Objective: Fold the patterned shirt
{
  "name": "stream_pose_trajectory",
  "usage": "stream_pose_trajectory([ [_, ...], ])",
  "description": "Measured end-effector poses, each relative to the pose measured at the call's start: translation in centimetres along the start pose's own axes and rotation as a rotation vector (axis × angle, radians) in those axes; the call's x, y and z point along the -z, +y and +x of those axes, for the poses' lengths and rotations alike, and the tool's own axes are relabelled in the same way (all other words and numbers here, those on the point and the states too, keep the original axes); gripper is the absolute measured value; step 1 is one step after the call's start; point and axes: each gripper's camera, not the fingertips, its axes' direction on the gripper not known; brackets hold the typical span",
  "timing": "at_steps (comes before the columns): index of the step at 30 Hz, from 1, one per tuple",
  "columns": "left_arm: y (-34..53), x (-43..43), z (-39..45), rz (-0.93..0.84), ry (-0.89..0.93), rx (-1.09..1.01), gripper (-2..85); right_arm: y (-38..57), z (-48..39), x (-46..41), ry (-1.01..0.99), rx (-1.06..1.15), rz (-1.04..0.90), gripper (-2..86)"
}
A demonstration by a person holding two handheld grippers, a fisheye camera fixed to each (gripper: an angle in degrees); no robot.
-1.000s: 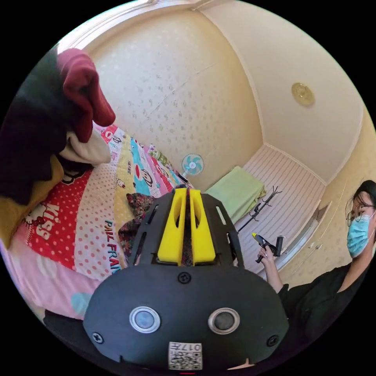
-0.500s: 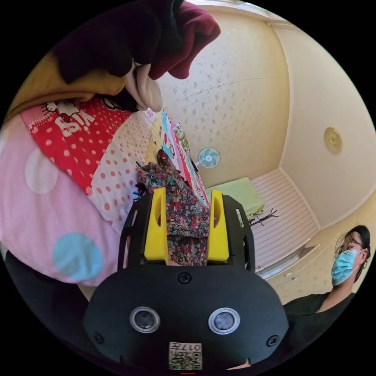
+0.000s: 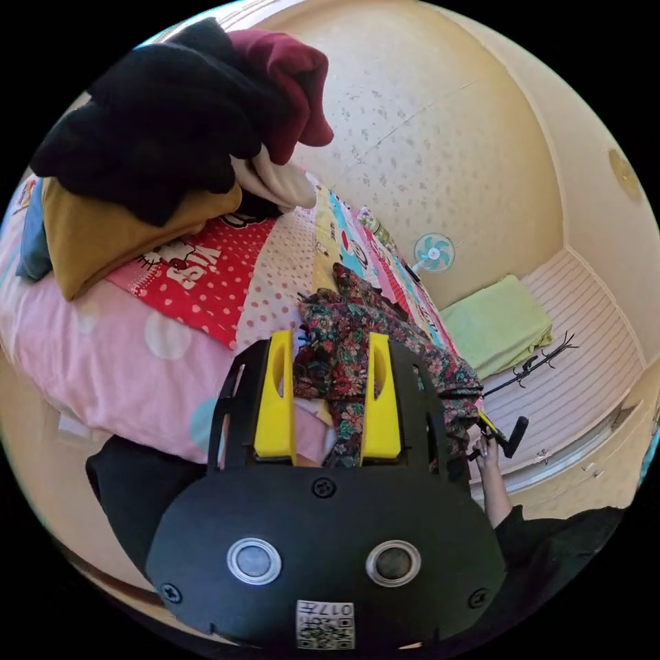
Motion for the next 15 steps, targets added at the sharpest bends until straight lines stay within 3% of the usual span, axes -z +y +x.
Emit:
stream_pose_trajectory([
  [2, 1.0, -2.8, 0.0, -0.102, -0.058, -0.003, 15.4, 0.1, -0.4, -1.2, -0.013, -0.009, -0.043, 12.8],
  [7, 4.0, -2.6, 2.9, -0.083, -0.141, -0.097, 8.5, -0.4, -5.9, -5.1, 0.153, 0.201, -0.273, 12.9],
  [11, 6.2, -0.3, 2.7, -0.044, 0.080, -0.079, 3.9, 0.2, -10.4, -6.2, 0.276, 0.343, -0.330, 9.1],
  [15, 9.0, 5.7, 1.3, 0.190, 0.355, 0.032, 3.6, 0.7, -11.1, -4.1, 0.360, 0.214, -0.351, 4.8],
])
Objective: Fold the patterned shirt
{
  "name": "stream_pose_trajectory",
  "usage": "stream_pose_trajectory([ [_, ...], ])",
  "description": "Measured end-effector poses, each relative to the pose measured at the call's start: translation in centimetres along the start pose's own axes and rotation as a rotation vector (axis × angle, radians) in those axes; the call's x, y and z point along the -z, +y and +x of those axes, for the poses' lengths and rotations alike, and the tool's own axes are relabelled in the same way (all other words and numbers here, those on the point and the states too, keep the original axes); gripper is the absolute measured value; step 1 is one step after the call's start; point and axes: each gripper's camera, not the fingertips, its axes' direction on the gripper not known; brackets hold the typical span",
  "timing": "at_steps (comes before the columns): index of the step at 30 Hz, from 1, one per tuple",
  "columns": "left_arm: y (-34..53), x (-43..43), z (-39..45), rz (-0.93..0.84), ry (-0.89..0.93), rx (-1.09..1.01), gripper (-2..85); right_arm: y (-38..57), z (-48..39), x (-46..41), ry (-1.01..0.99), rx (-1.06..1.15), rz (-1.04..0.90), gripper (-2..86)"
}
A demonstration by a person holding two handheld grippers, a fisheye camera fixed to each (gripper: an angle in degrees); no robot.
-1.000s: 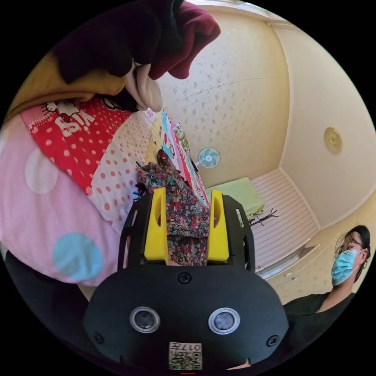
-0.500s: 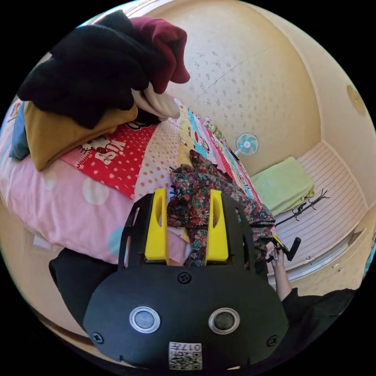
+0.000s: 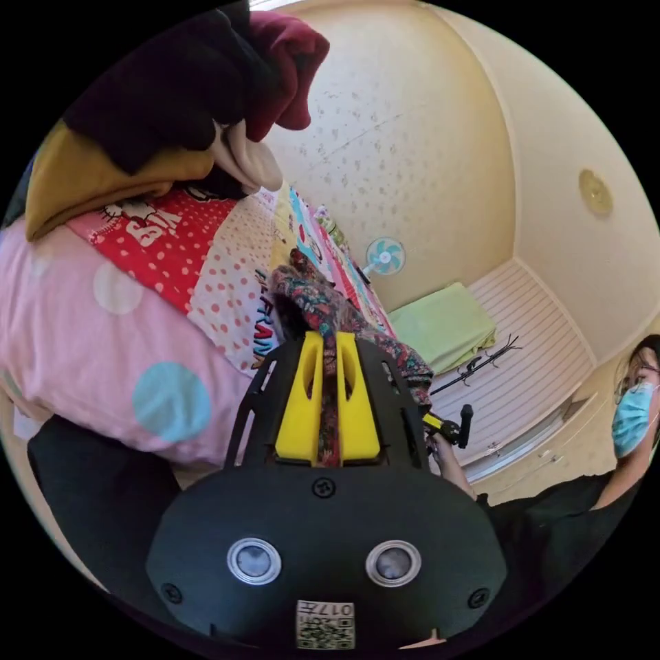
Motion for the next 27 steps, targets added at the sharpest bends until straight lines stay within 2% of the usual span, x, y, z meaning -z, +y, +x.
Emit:
stream_pose_trajectory([
  [3, 1.1, 5.0, 3.0, 0.141, 0.092, -0.003, 3.5, 1.9, -0.3, 5.2, 0.119, -0.120, 0.082, 4.4],
  [7, 2.2, 10.9, 11.7, 0.201, 0.170, -0.214, 3.4, 4.1, -2.0, 15.1, 0.289, -0.174, 0.283, 4.3],
  [12, 5.3, 17.8, 22.9, 0.356, 0.251, -0.474, 3.6, 8.2, -5.1, 30.0, 0.584, -0.319, 0.698, 4.5],
  [15, 7.5, 21.6, 27.2, 0.536, 0.242, -0.523, 3.6, 8.9, -4.9, 34.5, 0.596, -0.350, 0.889, 4.6],
  [17, 7.1, 22.0, 28.4, 0.607, 0.210, -0.483, 3.5, 7.0, -3.5, 34.9, 0.561, -0.334, 0.919, 4.6],
  [21, 2.2, 16.7, 28.1, 0.585, 0.231, -0.511, 3.1, -4.3, 2.9, 30.8, 0.455, -0.287, 0.834, 4.6],
  [23, -3.9, 9.4, 27.1, 0.532, 0.150, -0.508, 3.1, -11.4, 6.5, 27.4, 0.411, -0.299, 0.784, 4.7],
  [25, -9.5, 2.3, 25.3, 0.475, 0.054, -0.419, 3.6, -19.0, 10.1, 23.2, 0.400, -0.327, 0.659, 5.1],
  [27, -15.2, -5.2, 22.6, 0.327, -0.020, -0.346, 4.9, -26.9, 14.2, 15.7, 0.353, -0.366, 0.355, 6.4],
])
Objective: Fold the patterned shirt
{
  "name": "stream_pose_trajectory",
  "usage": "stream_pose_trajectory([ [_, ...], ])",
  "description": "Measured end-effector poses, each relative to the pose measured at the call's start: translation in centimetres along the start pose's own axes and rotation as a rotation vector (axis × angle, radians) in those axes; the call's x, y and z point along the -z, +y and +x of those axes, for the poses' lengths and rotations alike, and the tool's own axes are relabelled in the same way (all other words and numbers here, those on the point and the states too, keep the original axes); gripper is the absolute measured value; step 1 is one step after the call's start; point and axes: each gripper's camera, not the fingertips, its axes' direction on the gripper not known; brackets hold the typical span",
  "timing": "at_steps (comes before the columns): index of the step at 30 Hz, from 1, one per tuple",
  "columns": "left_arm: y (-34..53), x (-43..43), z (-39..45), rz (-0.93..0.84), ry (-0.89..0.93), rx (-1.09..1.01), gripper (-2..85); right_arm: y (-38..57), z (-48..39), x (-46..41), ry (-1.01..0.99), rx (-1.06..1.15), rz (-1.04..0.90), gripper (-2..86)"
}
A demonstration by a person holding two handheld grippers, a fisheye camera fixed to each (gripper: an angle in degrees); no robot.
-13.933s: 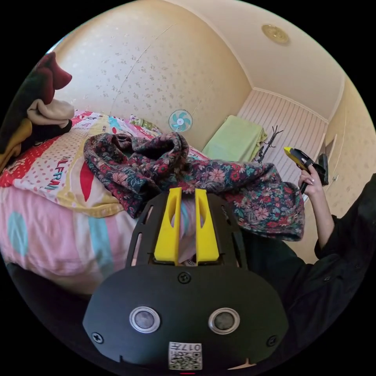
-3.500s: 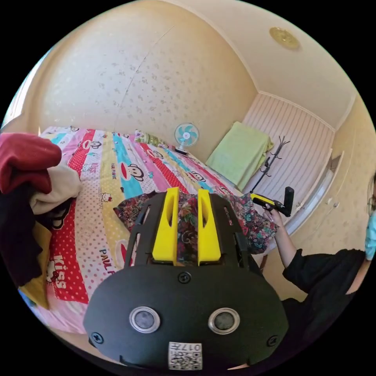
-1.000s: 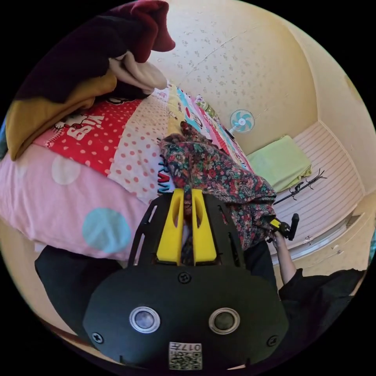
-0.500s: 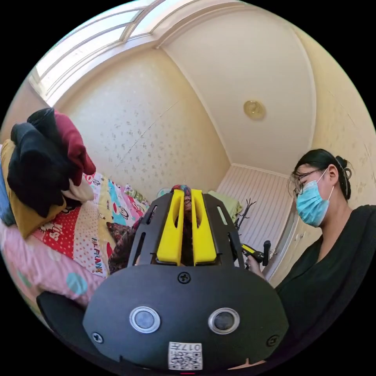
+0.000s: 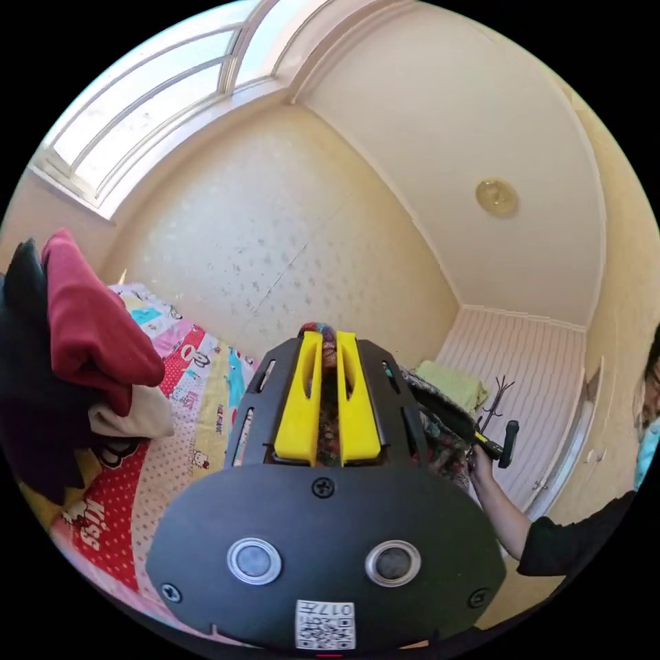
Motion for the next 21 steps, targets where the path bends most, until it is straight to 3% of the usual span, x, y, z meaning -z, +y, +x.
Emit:
stream_pose_trajectory([
  [2, 1.2, -7.4, -5.8, -0.197, -0.001, 0.167, 9.1, 0.3, -0.2, -5.5, -0.027, -0.008, -0.168, 9.9],
  [4, 4.1, -8.4, -8.4, -0.214, 0.027, 0.217, 11.2, 2.8, 0.5, -8.4, -0.073, -0.042, -0.208, 11.4],
  [6, 7.3, -7.5, -9.2, -0.237, 0.022, 0.124, 12.0, 8.5, 2.2, -10.2, -0.259, -0.053, -0.206, 11.7],
  [8, 13.2, -6.0, -10.2, -0.424, -0.005, -0.007, 12.3, 14.3, 3.5, -11.1, -0.426, -0.027, -0.246, 11.8],
  [11, 22.0, -2.2, -11.9, -0.691, -0.057, -0.031, 12.2, 25.0, 6.0, -11.7, -0.721, 0.018, -0.404, 11.9],
  [14, 29.1, 2.8, -12.1, -0.832, -0.108, -0.015, 12.4, 33.0, 9.7, -10.4, -0.770, -0.074, -0.478, 12.3],
  [21, 35.3, 5.4, -12.0, -0.826, -0.057, 0.114, 12.4, 38.7, 12.8, -11.1, -0.917, -0.194, -0.450, 12.0],
])
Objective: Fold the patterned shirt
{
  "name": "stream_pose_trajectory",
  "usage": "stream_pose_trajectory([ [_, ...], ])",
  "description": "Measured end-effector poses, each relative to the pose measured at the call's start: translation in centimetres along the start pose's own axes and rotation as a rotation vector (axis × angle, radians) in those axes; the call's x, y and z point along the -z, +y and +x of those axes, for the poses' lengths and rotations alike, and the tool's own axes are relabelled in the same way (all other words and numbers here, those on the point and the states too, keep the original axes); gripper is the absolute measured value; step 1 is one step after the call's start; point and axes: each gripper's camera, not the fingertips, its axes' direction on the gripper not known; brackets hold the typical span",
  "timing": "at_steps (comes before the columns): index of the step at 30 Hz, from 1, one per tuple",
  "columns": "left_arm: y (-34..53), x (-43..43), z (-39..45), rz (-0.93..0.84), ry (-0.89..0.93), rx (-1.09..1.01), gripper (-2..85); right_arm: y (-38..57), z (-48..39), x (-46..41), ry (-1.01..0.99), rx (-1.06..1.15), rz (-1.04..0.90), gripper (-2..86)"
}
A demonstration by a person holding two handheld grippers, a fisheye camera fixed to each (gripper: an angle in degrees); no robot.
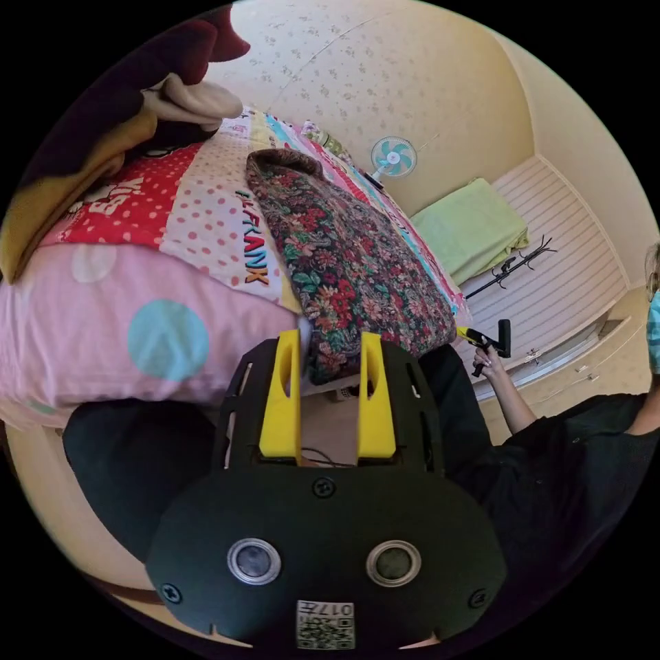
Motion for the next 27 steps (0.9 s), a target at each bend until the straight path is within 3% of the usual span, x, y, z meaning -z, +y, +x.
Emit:
stream_pose_trajectory([
  [6, -1.8, -0.4, -0.9, 0.027, -0.008, 0.084, 5.8, -1.0, -0.3, 3.6, -0.053, 0.037, 0.123, 4.2],
  [10, -2.2, 7.2, 2.0, 0.191, 0.215, -0.152, 2.1, 0.8, -0.5, 9.1, -0.169, 0.078, 0.306, 3.0],
  [13, -0.6, 10.0, 3.8, 0.201, 0.154, -0.396, 1.7, 3.6, 1.3, 11.1, -0.137, 0.026, 0.384, 2.8],
  [15, -0.5, 9.1, 2.2, 0.104, 0.140, -0.351, 1.8, 4.9, 3.8, 9.0, -0.073, -0.084, 0.286, 2.9],
  [18, -1.0, 6.3, -1.6, -0.082, 0.175, -0.120, 2.6, 5.5, 4.4, 5.9, 0.068, -0.163, 0.118, 3.2],
  [20, -1.5, 5.6, -2.6, -0.176, 0.112, -0.017, 4.0, 6.1, 3.6, 6.0, 0.117, -0.172, 0.143, 3.5],
  [24, -2.1, 9.8, -1.4, -0.046, 0.002, 0.061, 8.0, 6.6, 1.2, 7.3, -0.095, -0.171, 0.205, 7.7],
  [27, -1.5, 12.8, 0.9, 0.201, 0.051, 0.094, 10.5, 5.4, 0.7, 4.9, -0.209, -0.269, 0.106, 15.4],
])
